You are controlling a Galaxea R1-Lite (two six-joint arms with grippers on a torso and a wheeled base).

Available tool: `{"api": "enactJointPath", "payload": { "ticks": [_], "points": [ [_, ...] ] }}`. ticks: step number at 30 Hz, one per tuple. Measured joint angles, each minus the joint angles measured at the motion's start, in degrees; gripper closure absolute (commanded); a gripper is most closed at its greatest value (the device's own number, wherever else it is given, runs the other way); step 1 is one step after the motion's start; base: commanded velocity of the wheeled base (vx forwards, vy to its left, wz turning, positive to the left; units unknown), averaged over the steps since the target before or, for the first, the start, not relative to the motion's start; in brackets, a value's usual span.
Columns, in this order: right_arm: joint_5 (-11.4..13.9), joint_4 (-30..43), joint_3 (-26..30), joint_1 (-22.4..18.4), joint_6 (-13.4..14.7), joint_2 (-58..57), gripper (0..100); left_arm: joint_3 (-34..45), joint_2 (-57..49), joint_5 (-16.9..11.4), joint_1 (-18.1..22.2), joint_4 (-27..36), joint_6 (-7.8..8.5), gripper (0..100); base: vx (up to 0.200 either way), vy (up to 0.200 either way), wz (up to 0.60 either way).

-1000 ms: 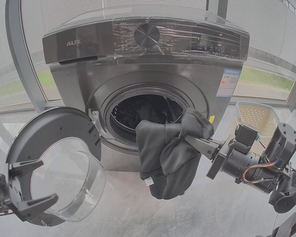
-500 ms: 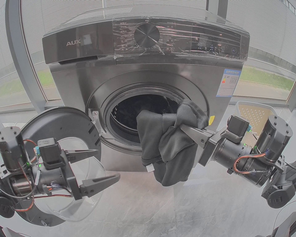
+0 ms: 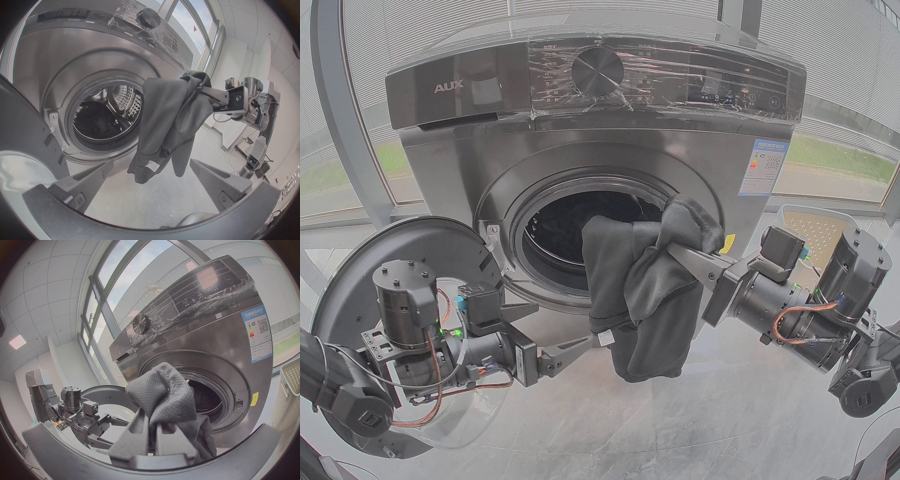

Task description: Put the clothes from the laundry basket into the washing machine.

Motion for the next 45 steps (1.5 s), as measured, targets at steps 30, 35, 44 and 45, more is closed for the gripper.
{"api": "enactJointPath", "payload": {
  "ticks": [30, 35, 44, 45],
  "points": [
    [0.1, 0.0, 1.1, 0.9, 0.0, -0.1, 100, -8.9, 18.2, -0.5, -1.6, -11.2, -1.15, 100, 0.0, 0.0, 0.0],
    [0.1, 0.0, 1.4, 0.9, 0.0, -0.1, 100, -10.5, 20.8, -0.5, -1.6, -14.7, -1.23, 100, 0.0, 0.0, 0.0],
    [0.4, 0.0, 1.9, -0.2, -0.3, 0.0, 100, -9.3, 21.1, -0.4, -1.9, -17.7, -1.34, 100, 0.0, 0.0, 0.0],
    [0.4, 0.0, 2.0, -0.6, -0.4, 0.0, 100, -8.9, 20.5, -0.4, -1.9, -17.9, -1.34, 100, 0.0, 0.0, 0.0]
  ]
}}
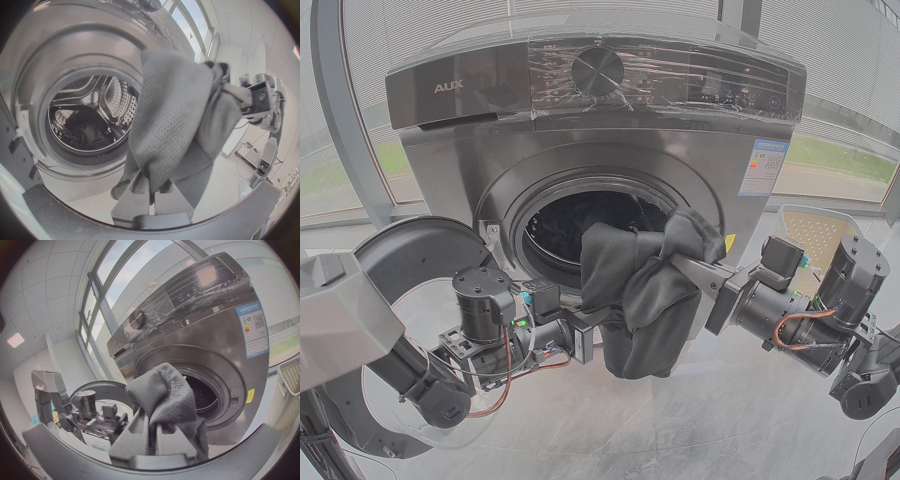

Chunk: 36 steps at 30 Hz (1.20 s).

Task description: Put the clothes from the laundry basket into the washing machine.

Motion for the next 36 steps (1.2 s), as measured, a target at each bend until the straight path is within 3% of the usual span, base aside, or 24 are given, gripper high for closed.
{"api": "enactJointPath", "payload": {
  "ticks": [6, 7, 14, 25, 36],
  "points": [
    [0.4, 0.0, 0.1, -3.9, -0.9, 0.8, 100, 3.6, -5.8, 0.1, -0.1, -0.4, -0.28, 100, 0.0, 0.0, 0.0],
    [0.4, 0.0, 0.1, -4.4, -1.1, 1.2, 0, 4.3, -7.0, 0.1, -0.2, -0.5, -0.44, 100, 0.0, 0.0, 0.0],
    [0.2, -0.1, 0.8, -5.5, -1.7, 4.1, 0, 6.6, -12.1, 0.6, -2.0, -0.5, -1.21, 100, 0.0, 0.0, 0.0],
    [0.4, -1.2, 8.3, -5.6, -3.9, 6.8, 0, 4.3, -13.9, 0.9, -3.1, -0.6, -2.3, 100, 0.0, 0.0, 0.0],
    [0.5, -1.3, 9.5, -5.4, -4.8, 8.4, 0, 3.0, -13.7, 2.5, -3.4, -0.6, -2.44, 100, 0.0, 0.0, 0.0]
  ]
}}
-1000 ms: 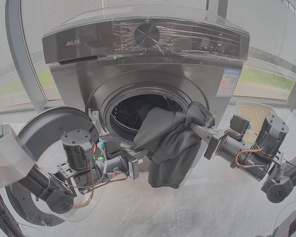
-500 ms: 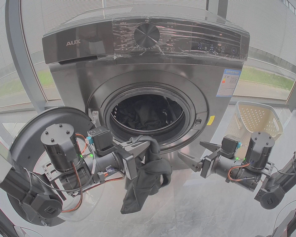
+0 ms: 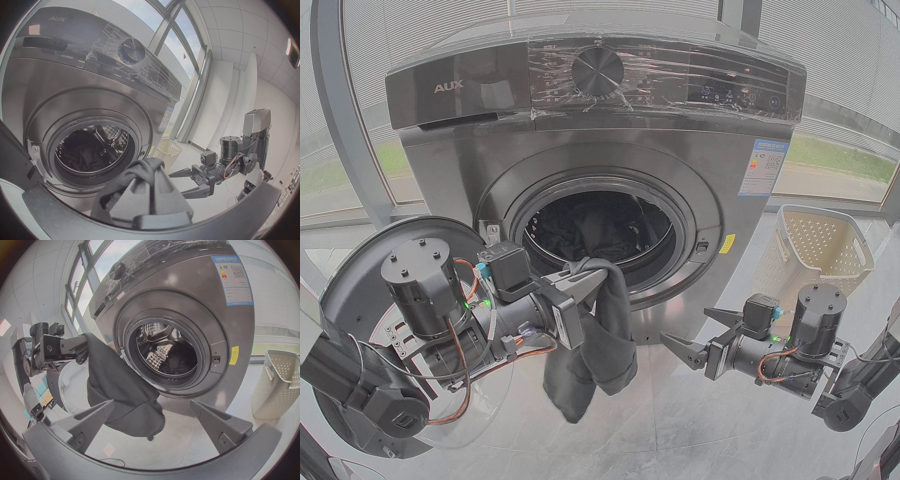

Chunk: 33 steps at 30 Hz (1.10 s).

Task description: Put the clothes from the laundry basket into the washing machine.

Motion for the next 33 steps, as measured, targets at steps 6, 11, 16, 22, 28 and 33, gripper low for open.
{"api": "enactJointPath", "payload": {
  "ticks": [6, 11, 16, 22, 28, 33],
  "points": [
    [0.3, 0.0, 0.1, 1.5, -0.2, 0.8, 0, -0.4, 0.4, 1.0, 0.2, 0.1, -0.02, 100, 0.0, 0.0, 0.0],
    [1.8, -1.0, 0.2, 4.1, -1.2, 1.2, 0, -1.6, 1.4, 2.5, 0.2, 0.0, 0.02, 100, 0.0, 0.0, 0.0],
    [3.0, -4.2, 0.2, 5.8, -3.3, 2.9, 0, -2.5, 2.7, 2.9, 0.2, 0.0, 0.02, 100, 0.0, 0.0, 0.0],
    [5.5, -10.6, -0.1, 6.4, -4.7, 7.5, 0, -3.2, 3.8, 4.1, 0.1, 0.0, 0.06, 100, 0.0, 0.0, 0.0],
    [5.6, -11.4, -1.9, 8.5, -4.8, 11.1, 0, -4.7, 4.9, 6.7, 0.4, 0.1, 0.06, 100, 0.0, 0.0, 0.0],
    [4.7, -11.5, -3.5, 9.0, -4.8, 13.1, 0, -5.5, 5.4, 7.8, 0.6, 0.7, 0.05, 100, 0.0, 0.0, 0.0]
  ]
}}
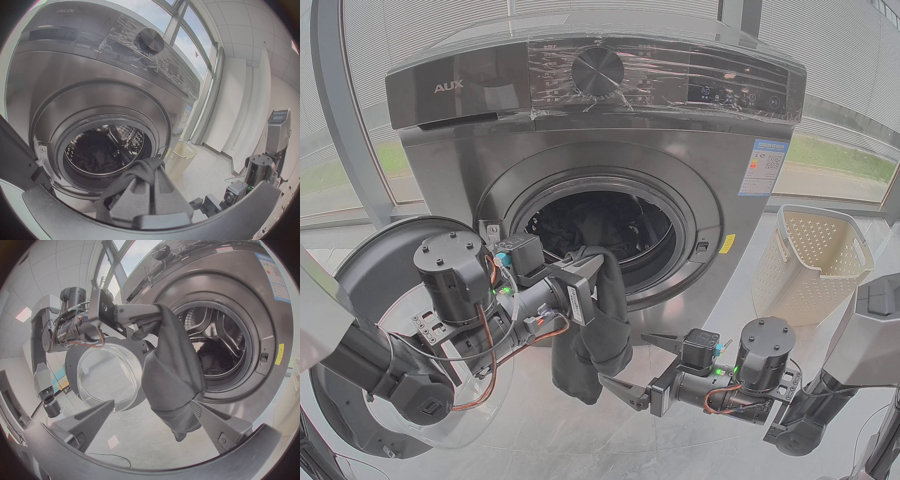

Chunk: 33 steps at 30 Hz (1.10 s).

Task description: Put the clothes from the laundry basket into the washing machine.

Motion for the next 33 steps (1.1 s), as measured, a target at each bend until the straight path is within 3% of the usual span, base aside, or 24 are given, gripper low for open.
{"api": "enactJointPath", "payload": {
  "ticks": [11, 22, 33],
  "points": [
    [-1.6, 0.1, -3.4, -1.5, 0.5, 4.1, 0, -1.2, 0.5, 1.5, 0.0, 0.1, -0.27, 100, 0.0, 0.0, 0.0],
    [-5.0, 2.2, -11.9, -5.9, 1.1, 8.3, 0, -0.6, -0.3, 1.7, -0.4, 0.1, -1.96, 100, 0.0, 0.0, 0.0],
    [-5.1, 2.9, -11.3, -8.1, 1.1, 5.4, 0, 0.1, -0.8, 1.8, -0.3, 0.1, -1.99, 100, 0.0, 0.0, 0.0]
  ]
}}
